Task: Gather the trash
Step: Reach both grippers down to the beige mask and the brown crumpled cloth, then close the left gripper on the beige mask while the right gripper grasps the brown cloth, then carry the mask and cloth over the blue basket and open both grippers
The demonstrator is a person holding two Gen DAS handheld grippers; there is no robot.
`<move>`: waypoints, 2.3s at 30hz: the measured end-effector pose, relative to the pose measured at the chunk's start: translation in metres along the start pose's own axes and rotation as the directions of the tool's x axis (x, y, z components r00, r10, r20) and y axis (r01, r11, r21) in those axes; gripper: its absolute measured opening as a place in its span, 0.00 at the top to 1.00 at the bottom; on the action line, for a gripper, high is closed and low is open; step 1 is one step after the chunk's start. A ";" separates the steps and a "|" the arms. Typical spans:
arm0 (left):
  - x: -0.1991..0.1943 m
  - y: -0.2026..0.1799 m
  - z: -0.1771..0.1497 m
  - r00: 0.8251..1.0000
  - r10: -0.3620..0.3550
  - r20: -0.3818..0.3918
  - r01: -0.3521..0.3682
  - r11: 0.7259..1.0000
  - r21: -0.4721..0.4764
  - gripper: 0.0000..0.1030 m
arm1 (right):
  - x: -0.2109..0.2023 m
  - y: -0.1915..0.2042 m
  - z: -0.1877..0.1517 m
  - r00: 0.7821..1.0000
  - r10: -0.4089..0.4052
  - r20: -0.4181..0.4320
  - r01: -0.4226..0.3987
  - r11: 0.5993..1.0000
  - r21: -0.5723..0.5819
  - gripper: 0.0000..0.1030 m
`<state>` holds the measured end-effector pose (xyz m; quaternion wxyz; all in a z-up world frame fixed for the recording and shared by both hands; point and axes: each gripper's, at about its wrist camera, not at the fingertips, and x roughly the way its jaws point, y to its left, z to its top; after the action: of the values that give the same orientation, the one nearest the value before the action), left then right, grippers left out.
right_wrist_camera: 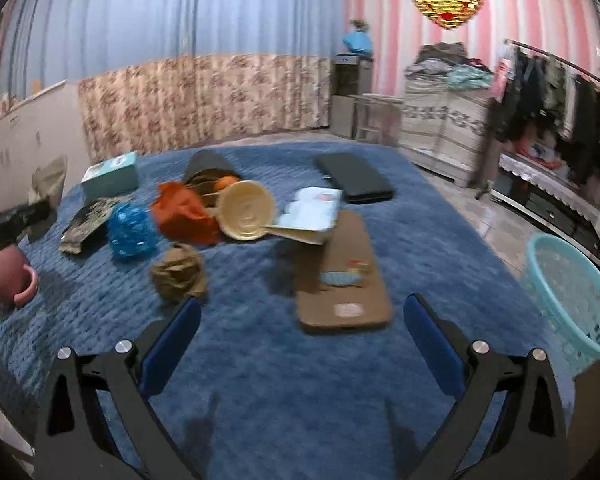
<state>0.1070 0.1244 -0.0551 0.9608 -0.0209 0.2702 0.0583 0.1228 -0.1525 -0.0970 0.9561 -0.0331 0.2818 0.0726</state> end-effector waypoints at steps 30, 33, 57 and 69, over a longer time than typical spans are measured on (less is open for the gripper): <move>0.004 -0.001 0.008 1.000 -0.012 0.016 0.012 1.000 0.020 0.76 | 0.042 0.041 0.025 0.982 0.177 -0.071 -0.180 0.983 -0.028 0.54; 0.001 -0.021 0.015 0.999 -0.032 0.026 0.031 0.999 0.040 0.76 | 0.025 0.018 0.029 0.988 0.153 -0.036 -0.153 0.988 -0.014 0.54; 0.010 -0.265 0.053 0.934 -0.354 0.051 0.334 0.914 0.230 0.76 | -0.041 -0.283 0.057 0.952 -0.295 0.085 0.267 0.931 0.248 0.54; 0.023 -0.389 0.038 0.880 -0.475 -0.012 0.449 0.824 0.344 0.76 | -0.034 -0.376 0.011 0.907 -0.420 -0.002 0.398 0.857 0.327 0.54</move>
<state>0.1939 -0.2562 -0.0312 0.9447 0.0811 0.2271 -0.2223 0.1597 -0.5269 -0.0605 0.9514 0.0656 0.2430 -0.1776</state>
